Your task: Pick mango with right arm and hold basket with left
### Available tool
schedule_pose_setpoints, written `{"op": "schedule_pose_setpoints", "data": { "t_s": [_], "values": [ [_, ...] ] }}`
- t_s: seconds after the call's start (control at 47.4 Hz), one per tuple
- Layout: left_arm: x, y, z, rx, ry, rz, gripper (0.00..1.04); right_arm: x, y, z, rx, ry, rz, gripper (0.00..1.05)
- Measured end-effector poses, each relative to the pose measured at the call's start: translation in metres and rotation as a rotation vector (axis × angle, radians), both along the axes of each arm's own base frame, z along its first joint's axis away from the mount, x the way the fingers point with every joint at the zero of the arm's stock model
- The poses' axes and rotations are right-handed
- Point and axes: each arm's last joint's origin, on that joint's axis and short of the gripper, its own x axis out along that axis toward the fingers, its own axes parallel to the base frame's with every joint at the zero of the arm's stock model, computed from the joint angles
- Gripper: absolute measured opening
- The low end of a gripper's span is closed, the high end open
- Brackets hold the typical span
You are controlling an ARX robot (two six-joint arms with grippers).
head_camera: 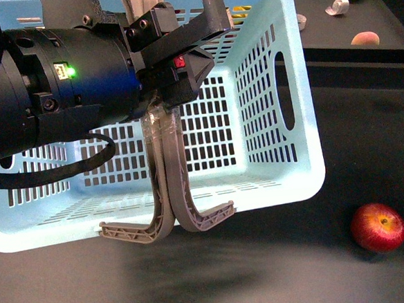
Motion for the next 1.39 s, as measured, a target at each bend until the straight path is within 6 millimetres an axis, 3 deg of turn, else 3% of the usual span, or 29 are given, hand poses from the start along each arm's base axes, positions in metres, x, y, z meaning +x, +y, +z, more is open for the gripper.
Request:
{"op": "schedule_pose_setpoints", "data": {
  "t_s": [0.127, 0.401, 0.633, 0.781, 0.908, 1.182, 1.309, 1.393],
  "values": [
    [0.0, 0.0, 0.0, 0.0, 0.0, 0.0, 0.18, 0.0, 0.0, -0.003, 0.012, 0.0, 0.0, 0.96],
    [0.0, 0.0, 0.0, 0.0, 0.0, 0.0, 0.18, -0.004, 0.007, 0.002, 0.053, -0.053, -0.032, 0.66],
    [0.0, 0.0, 0.0, 0.0, 0.0, 0.0, 0.18, -0.009, 0.026, 0.047, 0.136, -0.179, -0.04, 0.64],
    [0.0, 0.0, 0.0, 0.0, 0.0, -0.001, 0.18, -0.006, 0.043, 0.094, 0.172, -0.3, -0.024, 0.64],
    [0.0, 0.0, 0.0, 0.0, 0.0, -0.001, 0.18, -0.006, 0.072, 0.144, 0.228, -0.408, 0.014, 0.64],
    [0.0, 0.0, 0.0, 0.0, 0.0, -0.001, 0.18, -0.013, 0.143, 0.215, 0.325, -0.522, 0.147, 0.63],
    [0.0, 0.0, 0.0, 0.0, 0.0, 0.0, 0.18, -0.014, 0.192, 0.256, 0.379, -0.599, 0.254, 0.63],
    [0.0, 0.0, 0.0, 0.001, 0.0, 0.001, 0.18, -0.012, 0.226, 0.272, 0.417, -0.625, 0.315, 0.63]
  ]
}}
